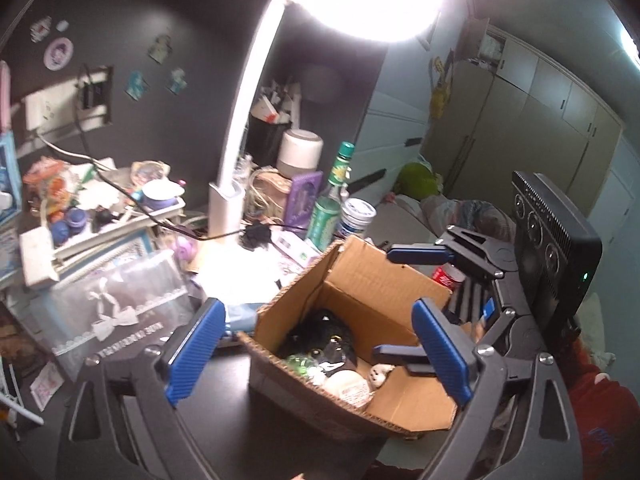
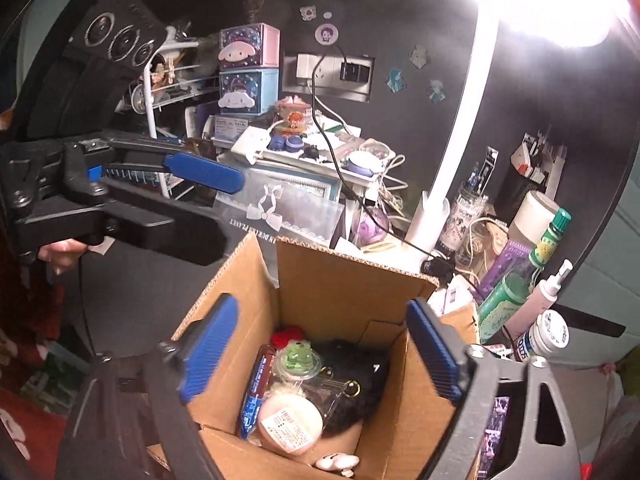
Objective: Organize objects
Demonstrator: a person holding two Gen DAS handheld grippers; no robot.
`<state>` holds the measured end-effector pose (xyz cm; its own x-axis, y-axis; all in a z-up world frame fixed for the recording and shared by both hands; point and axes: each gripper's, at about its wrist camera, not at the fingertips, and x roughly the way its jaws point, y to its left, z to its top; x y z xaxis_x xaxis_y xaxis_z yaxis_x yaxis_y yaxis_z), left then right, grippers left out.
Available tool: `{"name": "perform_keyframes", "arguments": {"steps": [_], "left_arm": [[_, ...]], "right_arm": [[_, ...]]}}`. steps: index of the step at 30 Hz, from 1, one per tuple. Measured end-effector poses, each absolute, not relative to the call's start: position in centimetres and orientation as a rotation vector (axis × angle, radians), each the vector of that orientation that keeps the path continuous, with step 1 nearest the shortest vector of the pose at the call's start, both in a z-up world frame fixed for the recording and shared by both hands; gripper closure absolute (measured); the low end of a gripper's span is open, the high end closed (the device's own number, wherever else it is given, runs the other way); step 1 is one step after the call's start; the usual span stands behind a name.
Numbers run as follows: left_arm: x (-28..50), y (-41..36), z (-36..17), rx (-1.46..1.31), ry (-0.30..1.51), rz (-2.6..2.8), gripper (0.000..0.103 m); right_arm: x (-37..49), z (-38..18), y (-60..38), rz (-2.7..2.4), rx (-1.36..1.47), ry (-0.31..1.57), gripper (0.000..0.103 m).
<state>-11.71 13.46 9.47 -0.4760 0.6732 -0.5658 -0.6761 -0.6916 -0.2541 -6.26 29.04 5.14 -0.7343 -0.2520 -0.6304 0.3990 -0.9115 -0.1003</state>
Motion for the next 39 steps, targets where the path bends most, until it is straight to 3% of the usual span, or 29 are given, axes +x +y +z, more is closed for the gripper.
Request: {"name": "perform_keyframes", "arguments": {"steps": [6,8,10,16,22,39], "left_arm": [[-9.4,10.7,9.8,-0.781,0.010,2.436,0.008],[-8.6,9.9,9.6,-0.749,0.002,2.526,0.001],[-7.6,9.0,9.3,-0.684,0.003,2.620,0.001],[-6.0,7.0,8.2,-0.631,-0.038,2.758,0.001],[-4.4,6.4,7.5,-0.596,-0.016,2.871,0.001],[-4.0,5.7,6.7,-0.634,0.000,2.913,0.001]], "right_arm": [[-5.4,6.2,29.0,-2.609,0.802,0.287,0.006],[-5.1,6.4,29.1,-2.610,0.760,0.262,0.006],[-4.6,6.6,29.0,-2.615,0.702,0.256,0.006],[-2.8,5.6,27.4,-2.604,0.513,0.452,0.005],[-1.4,5.7,26.8,-2.575,0.398,0.462,0.000],[-2.1,6.1,27.8,-2.574,0.416,0.348,0.000]]}}
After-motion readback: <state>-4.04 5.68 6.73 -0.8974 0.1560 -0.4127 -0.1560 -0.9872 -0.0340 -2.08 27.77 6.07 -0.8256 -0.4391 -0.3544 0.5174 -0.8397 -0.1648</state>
